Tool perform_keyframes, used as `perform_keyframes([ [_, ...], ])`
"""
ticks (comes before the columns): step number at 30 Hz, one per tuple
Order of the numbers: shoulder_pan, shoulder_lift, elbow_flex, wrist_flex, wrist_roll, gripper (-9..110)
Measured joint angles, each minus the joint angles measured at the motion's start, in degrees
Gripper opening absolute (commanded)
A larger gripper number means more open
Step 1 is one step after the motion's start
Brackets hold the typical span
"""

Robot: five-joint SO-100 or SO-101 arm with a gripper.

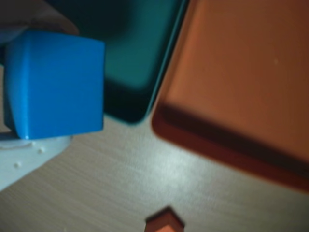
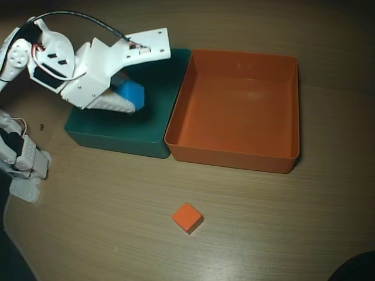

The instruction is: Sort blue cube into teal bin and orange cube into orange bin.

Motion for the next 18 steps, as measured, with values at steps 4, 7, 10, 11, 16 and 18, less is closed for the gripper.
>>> perform_keyframes([
  [4, -6.2, 0.0, 0.0, 0.0, 0.0, -3],
  [7, -8.8, 0.0, 3.0, 0.0, 0.0, -3],
  [10, -11.0, 0.0, 8.5, 0.0, 0.0, -3],
  [11, -11.8, 0.0, 10.4, 0.0, 0.0, -3],
  [16, -13.3, 0.0, 17.6, 0.0, 0.0, -2],
  [18, -14.0, -0.1, 18.4, 0.0, 0.0, -2],
])
